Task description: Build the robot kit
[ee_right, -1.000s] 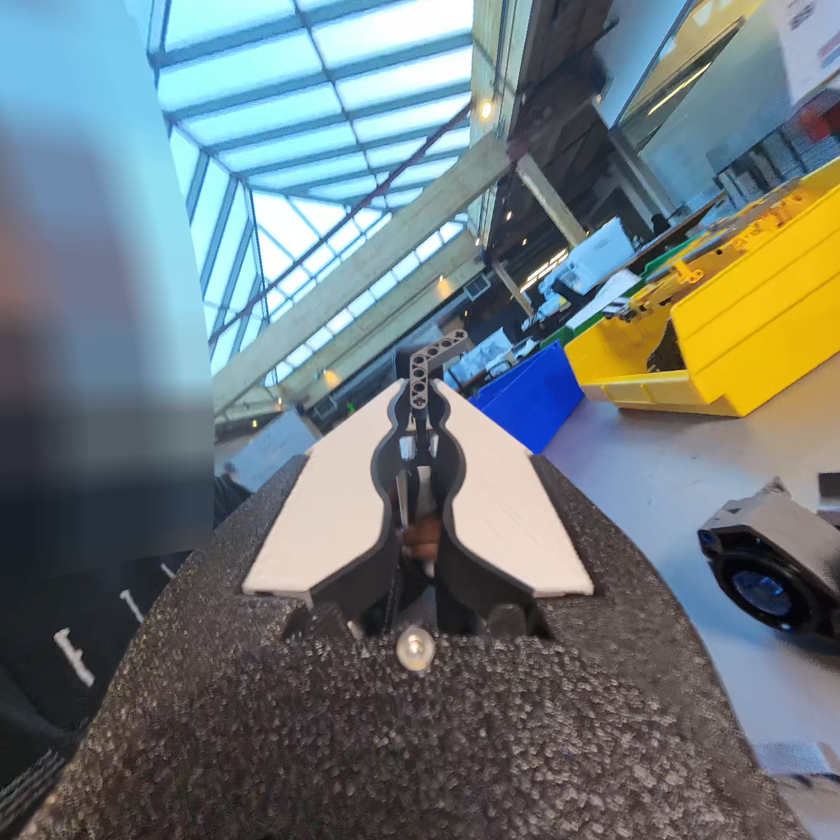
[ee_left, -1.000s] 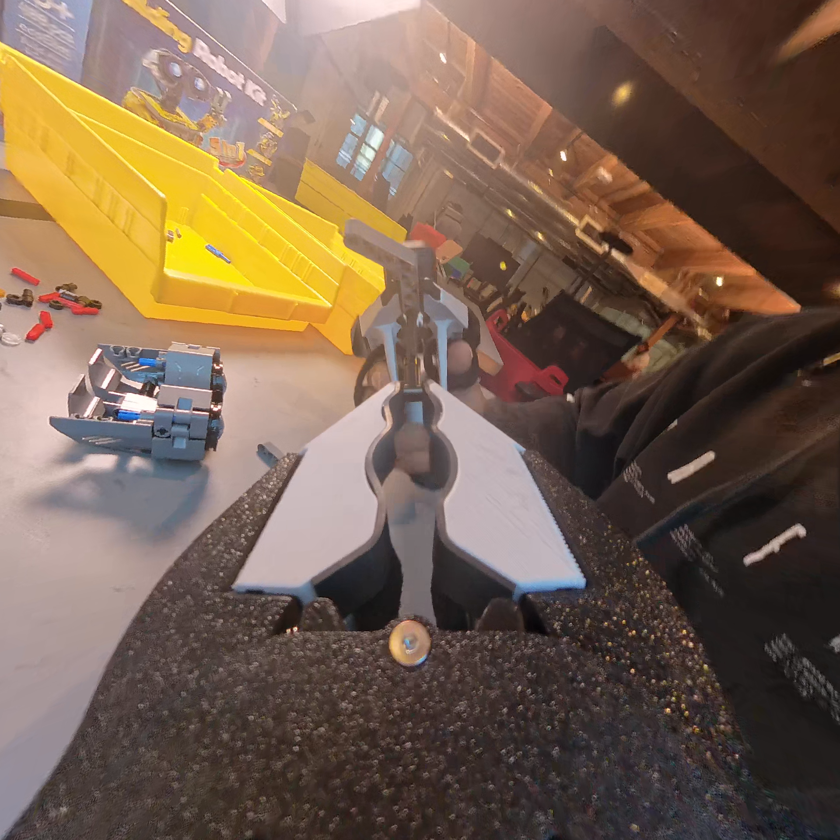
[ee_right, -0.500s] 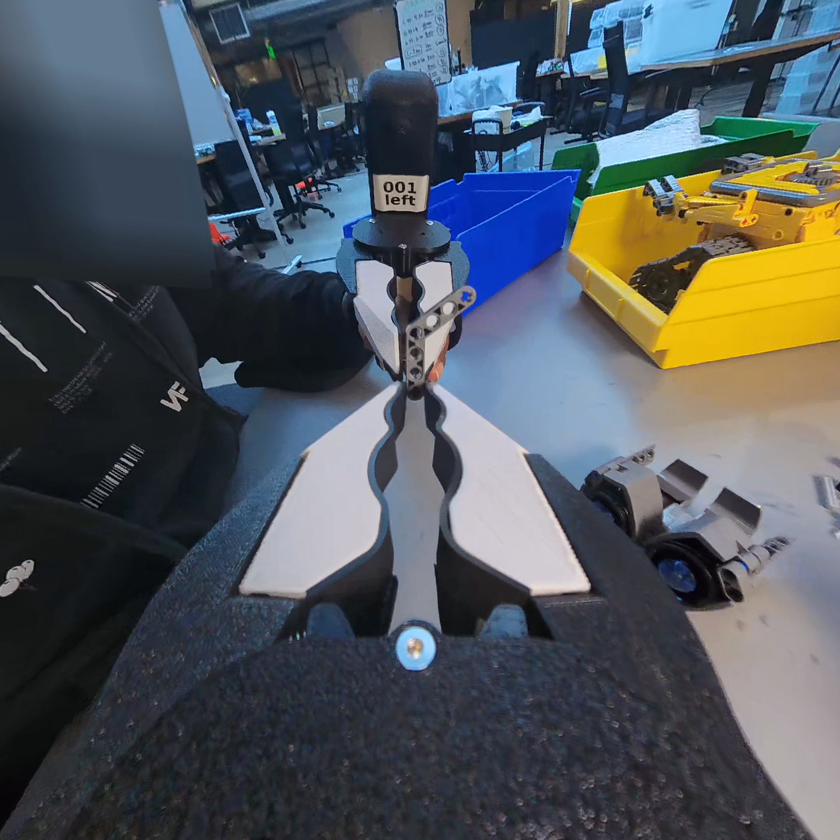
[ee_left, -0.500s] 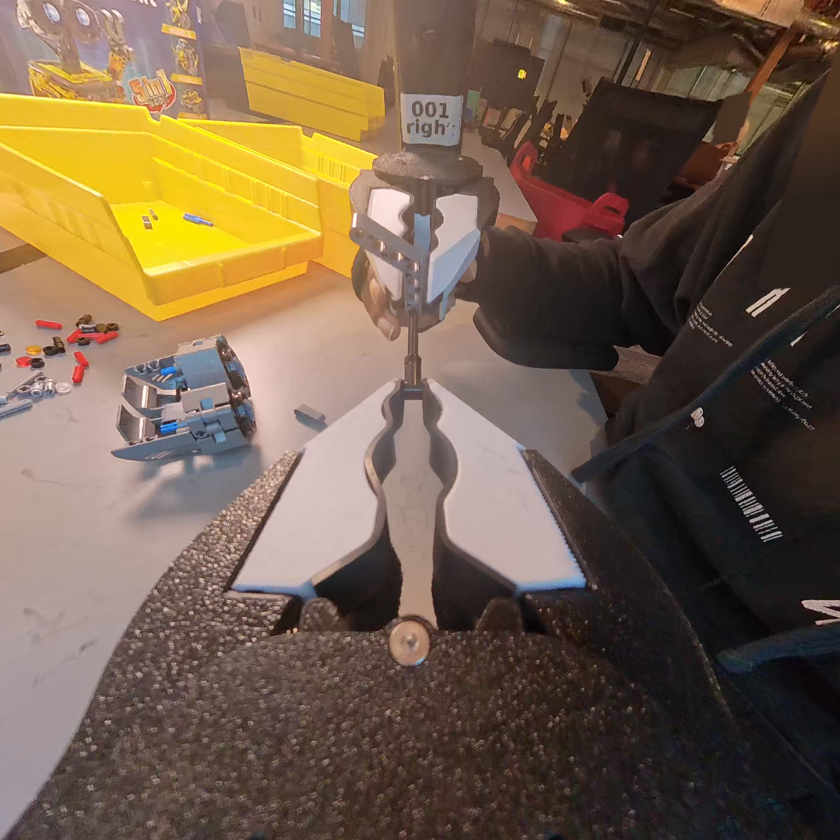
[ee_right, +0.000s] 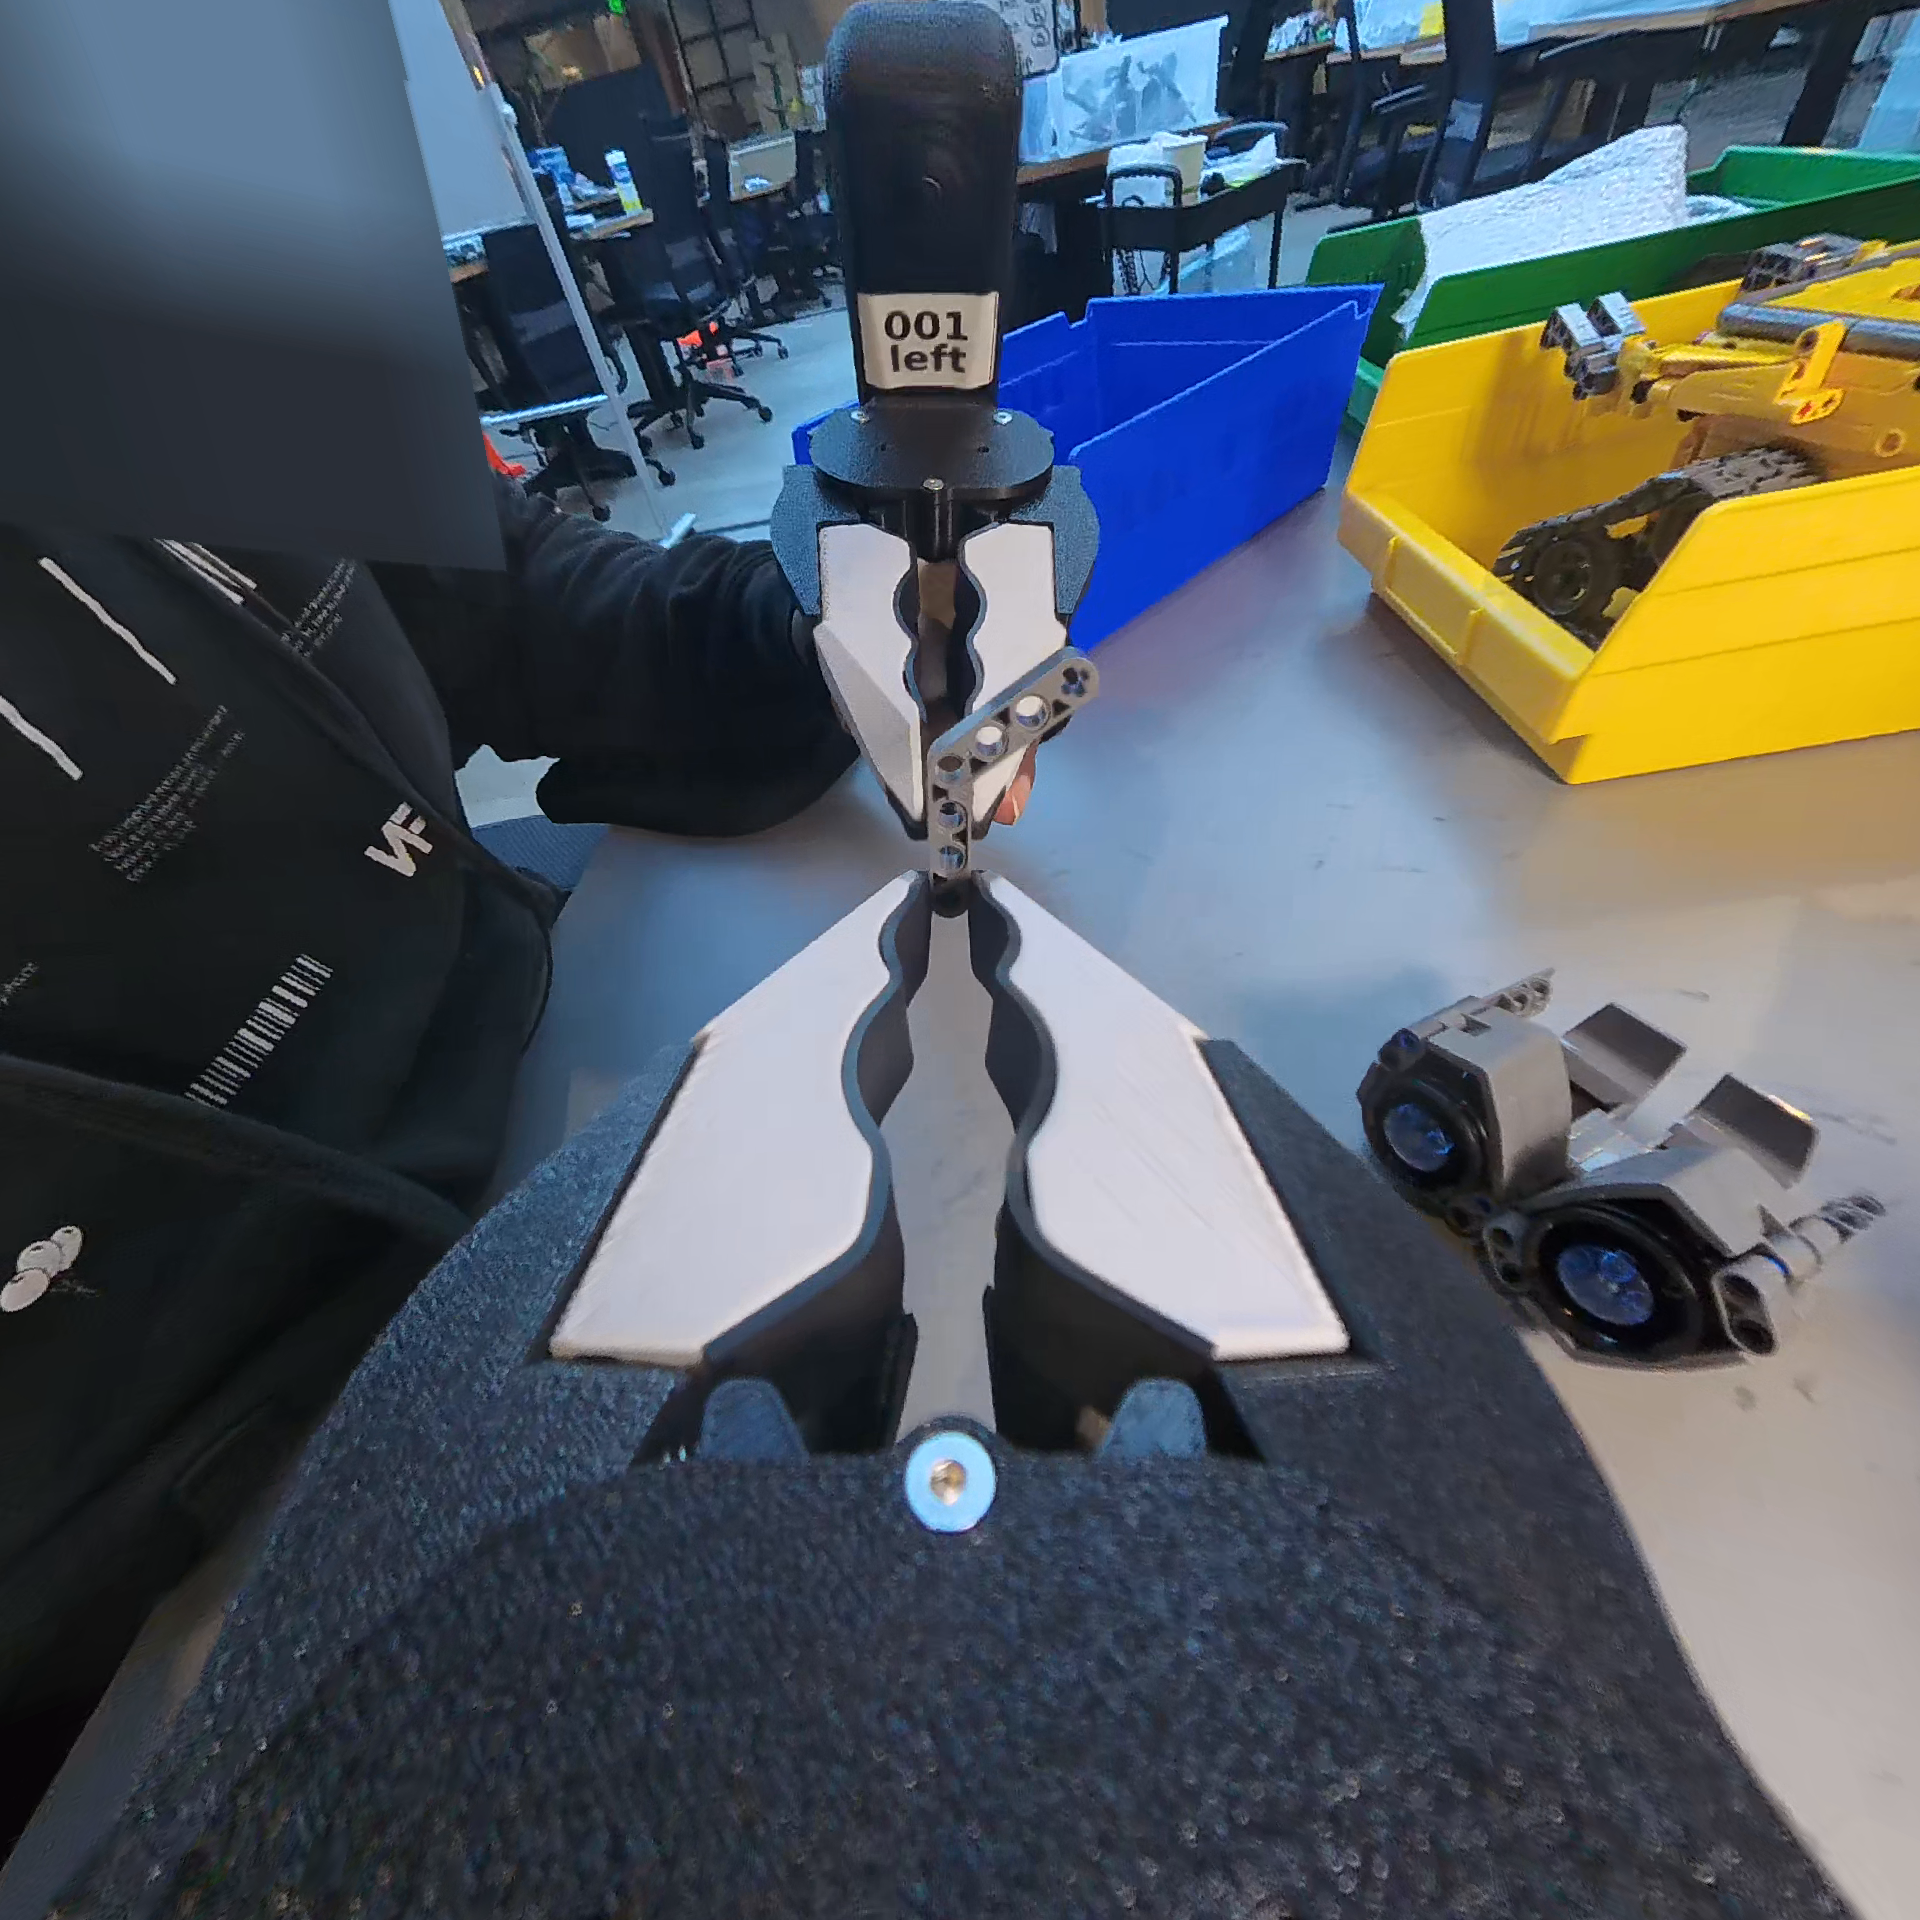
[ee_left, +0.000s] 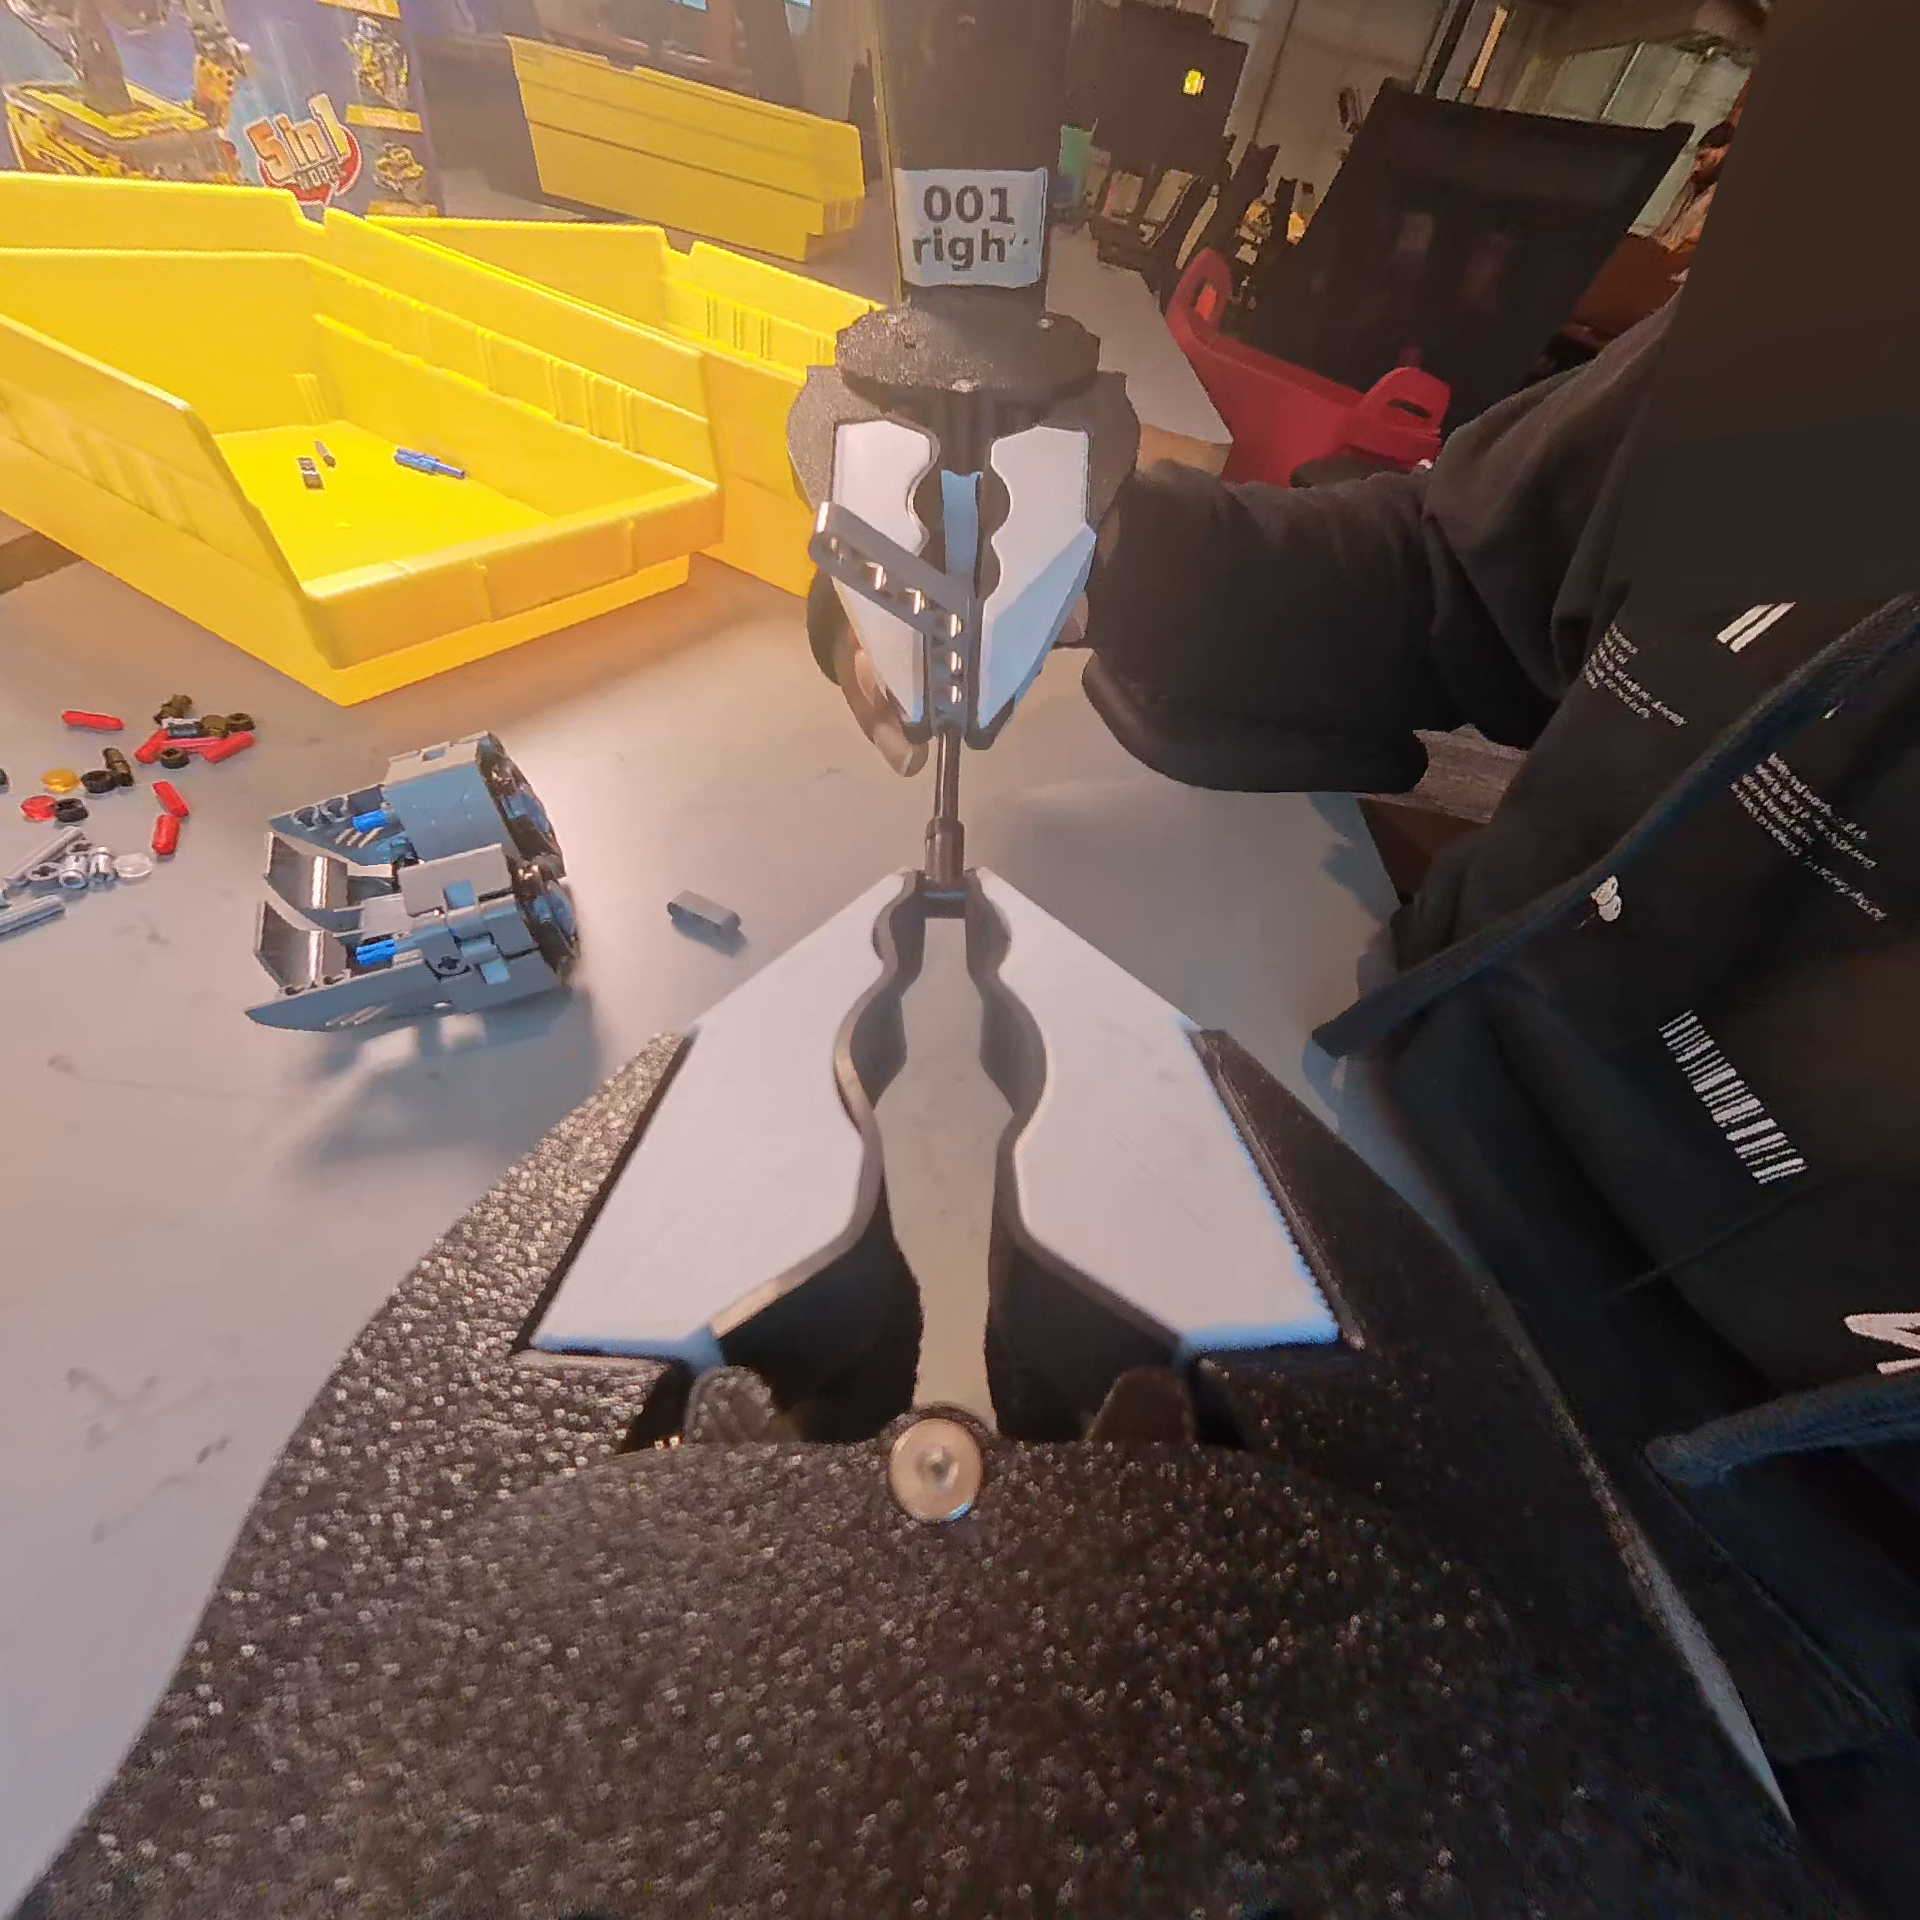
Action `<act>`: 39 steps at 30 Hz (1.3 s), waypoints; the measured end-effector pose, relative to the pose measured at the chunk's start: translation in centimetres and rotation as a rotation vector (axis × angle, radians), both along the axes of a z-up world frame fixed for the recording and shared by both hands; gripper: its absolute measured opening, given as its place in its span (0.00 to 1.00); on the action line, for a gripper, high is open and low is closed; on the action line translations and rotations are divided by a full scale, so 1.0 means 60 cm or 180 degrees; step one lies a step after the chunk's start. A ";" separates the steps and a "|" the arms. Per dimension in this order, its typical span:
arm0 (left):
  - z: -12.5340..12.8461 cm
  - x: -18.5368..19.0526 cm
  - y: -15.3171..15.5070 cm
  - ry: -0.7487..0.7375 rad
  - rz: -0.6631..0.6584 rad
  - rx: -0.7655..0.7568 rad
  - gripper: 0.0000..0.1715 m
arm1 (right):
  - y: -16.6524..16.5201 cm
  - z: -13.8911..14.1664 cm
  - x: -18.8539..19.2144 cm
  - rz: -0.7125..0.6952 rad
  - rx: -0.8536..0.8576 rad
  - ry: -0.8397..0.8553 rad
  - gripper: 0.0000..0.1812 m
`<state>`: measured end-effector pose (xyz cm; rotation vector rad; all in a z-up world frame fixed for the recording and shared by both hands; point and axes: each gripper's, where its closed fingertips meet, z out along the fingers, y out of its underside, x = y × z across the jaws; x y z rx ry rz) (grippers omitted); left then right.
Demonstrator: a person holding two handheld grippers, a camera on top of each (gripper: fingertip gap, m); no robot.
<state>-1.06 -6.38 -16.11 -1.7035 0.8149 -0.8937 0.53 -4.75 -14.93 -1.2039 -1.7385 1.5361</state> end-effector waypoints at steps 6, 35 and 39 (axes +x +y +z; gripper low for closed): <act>-0.021 0.007 -0.003 0.0183 -0.0065 -0.0079 0.03 | -0.005 -0.023 -0.001 0.0041 0.0036 -0.0127 0.03; -0.035 0.020 -0.003 0.0311 -0.0122 0.0082 0.04 | -0.023 -0.048 -0.014 0.0008 0.0482 -0.0060 0.03; -0.041 0.019 -0.007 0.0329 -0.0174 0.0025 0.04 | -0.026 -0.054 -0.014 0.0024 0.0557 -0.0093 0.03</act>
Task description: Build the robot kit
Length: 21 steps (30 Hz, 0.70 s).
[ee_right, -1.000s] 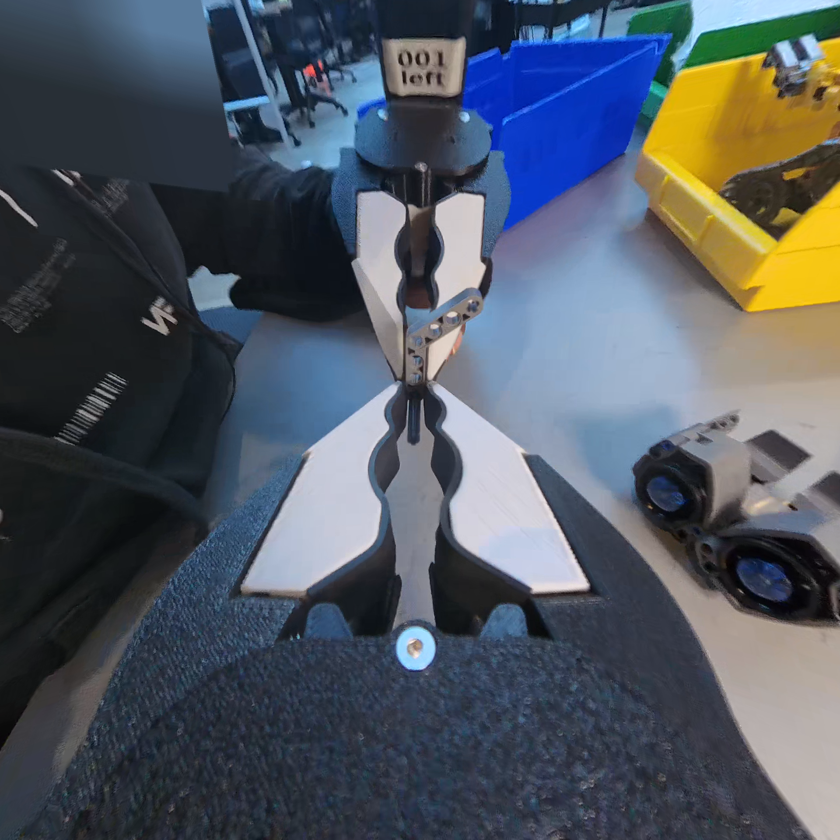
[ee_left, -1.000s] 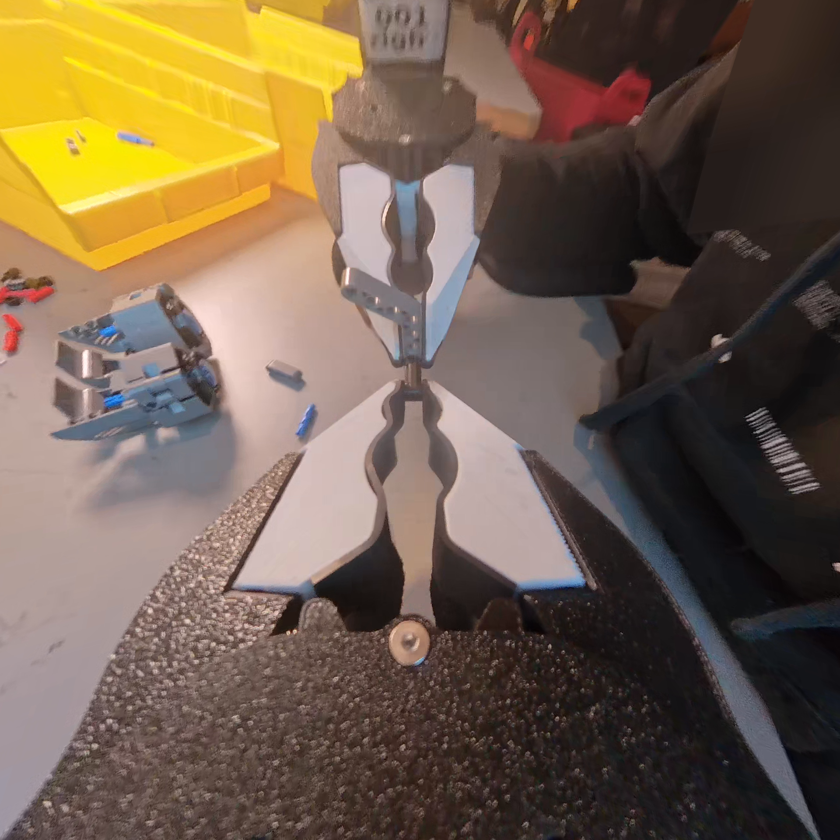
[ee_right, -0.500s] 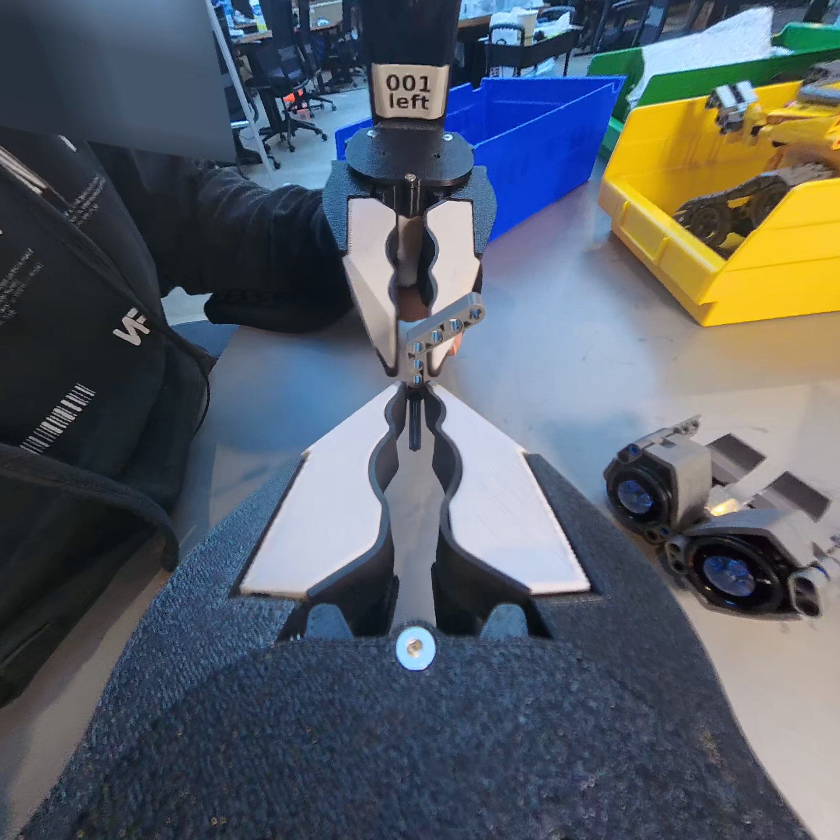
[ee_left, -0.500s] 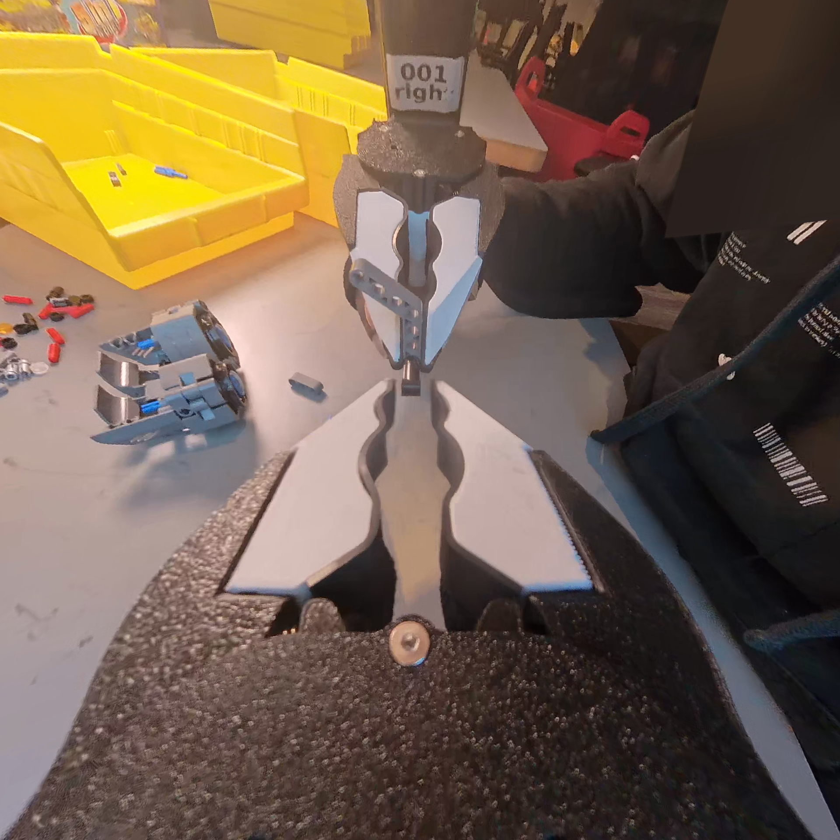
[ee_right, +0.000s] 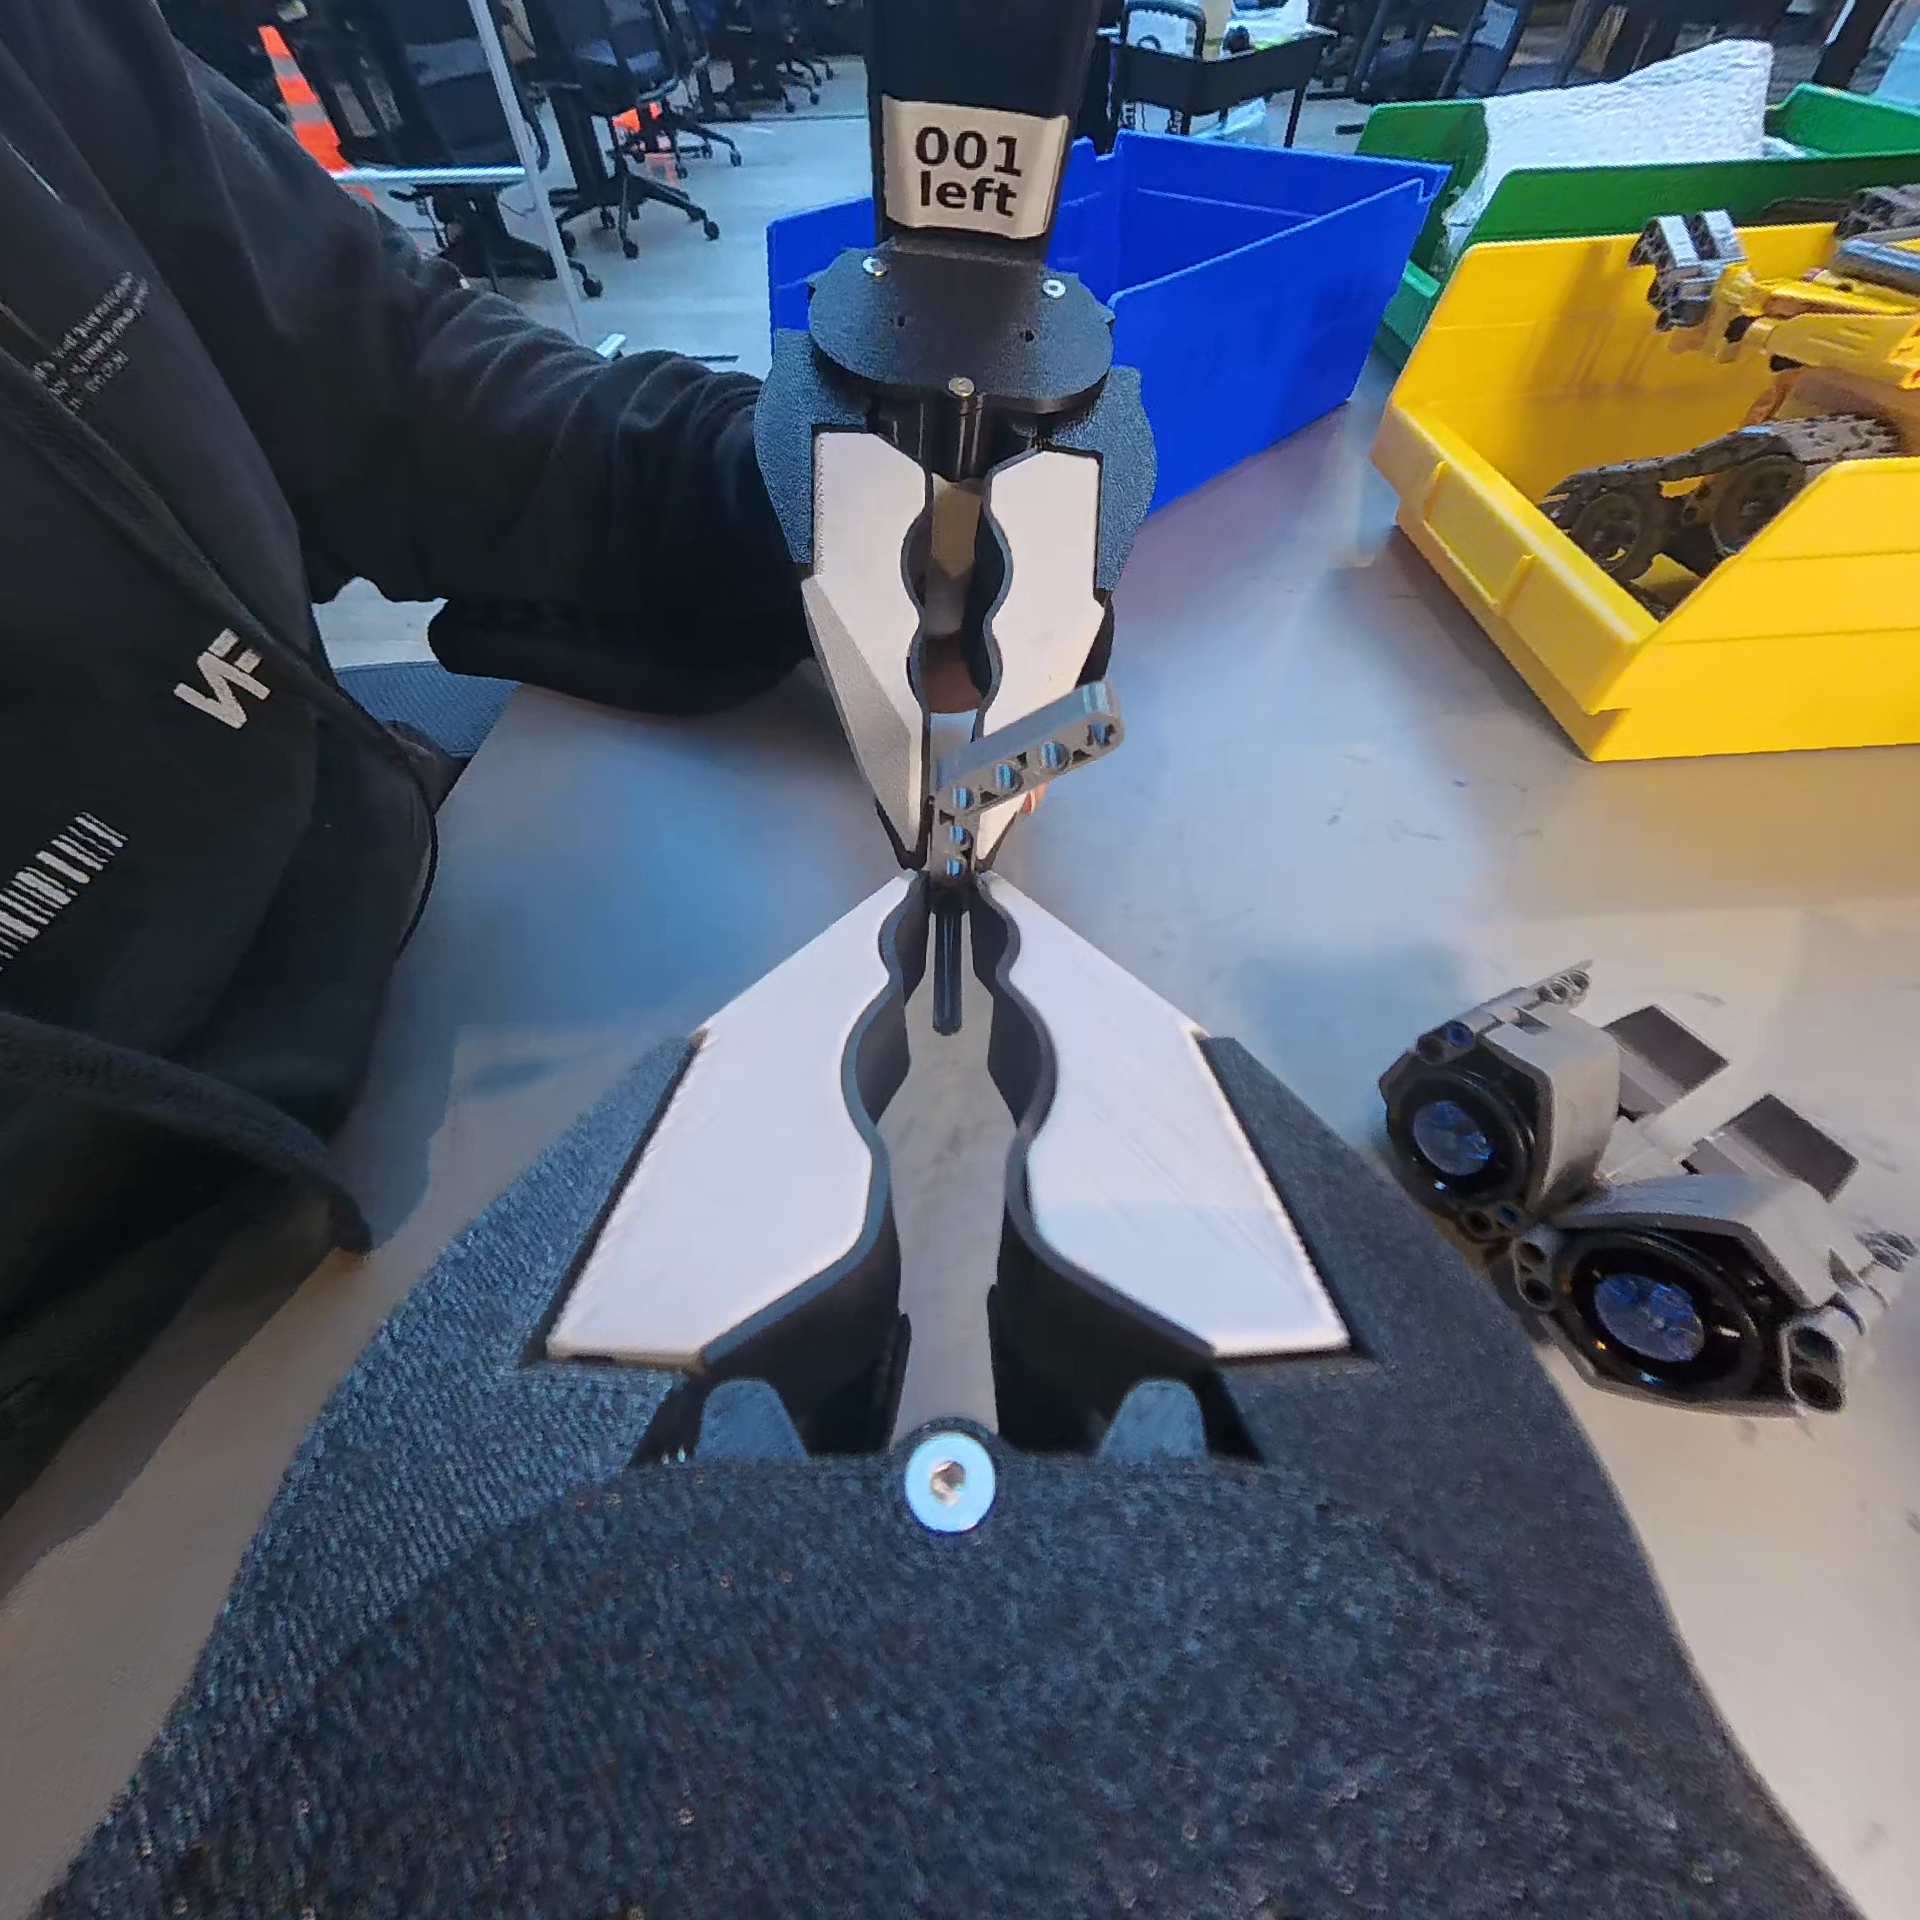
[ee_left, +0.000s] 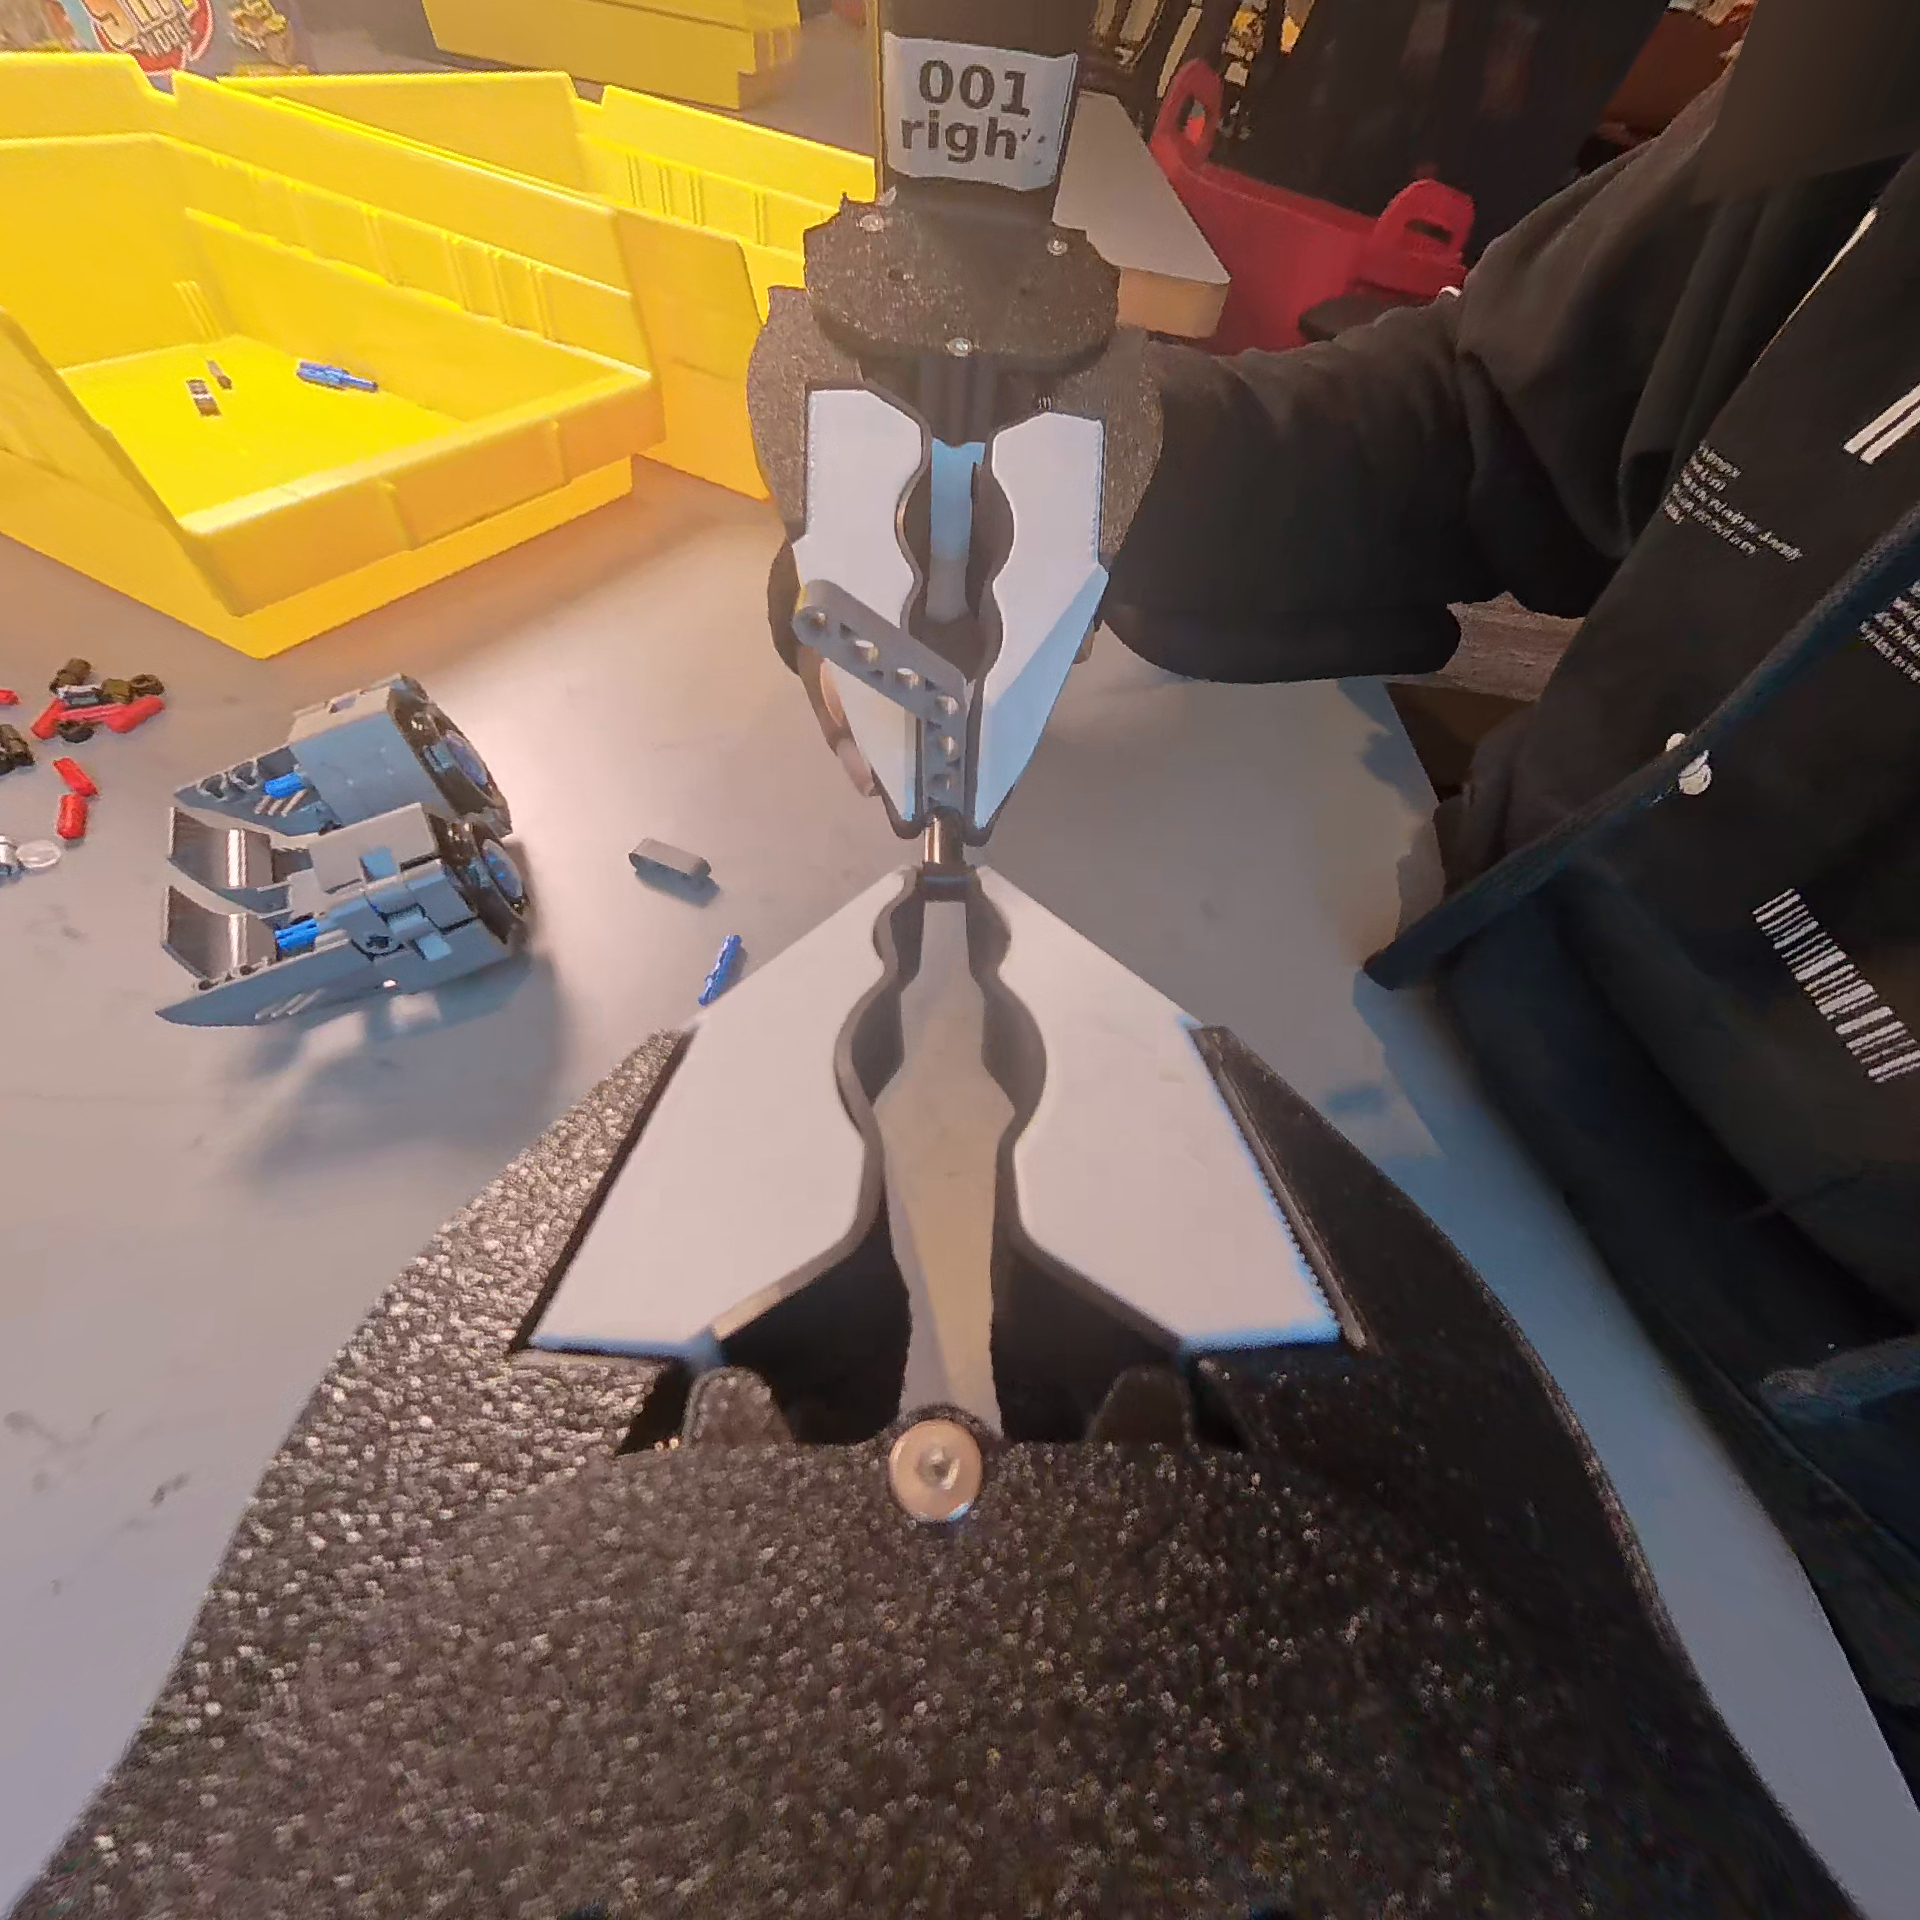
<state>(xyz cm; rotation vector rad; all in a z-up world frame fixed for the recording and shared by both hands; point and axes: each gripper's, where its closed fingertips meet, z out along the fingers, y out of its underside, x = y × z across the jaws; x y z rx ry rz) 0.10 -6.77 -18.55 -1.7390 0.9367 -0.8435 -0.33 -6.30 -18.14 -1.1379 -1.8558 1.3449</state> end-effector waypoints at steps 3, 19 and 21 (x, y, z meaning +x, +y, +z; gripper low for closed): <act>-0.003 -0.002 0.001 0.0018 0.0003 -0.0013 0.04 | 0.003 -0.004 0.001 -0.0024 0.0032 -0.0039 0.06; -0.013 -0.007 0.007 0.0086 0.0104 -0.0035 0.04 | 0.007 -0.022 -0.004 -0.0061 0.0064 -0.0139 0.03; -0.017 -0.007 0.008 0.0115 0.0124 -0.0046 0.04 | 0.008 -0.025 -0.004 -0.0068 0.0065 -0.0162 0.03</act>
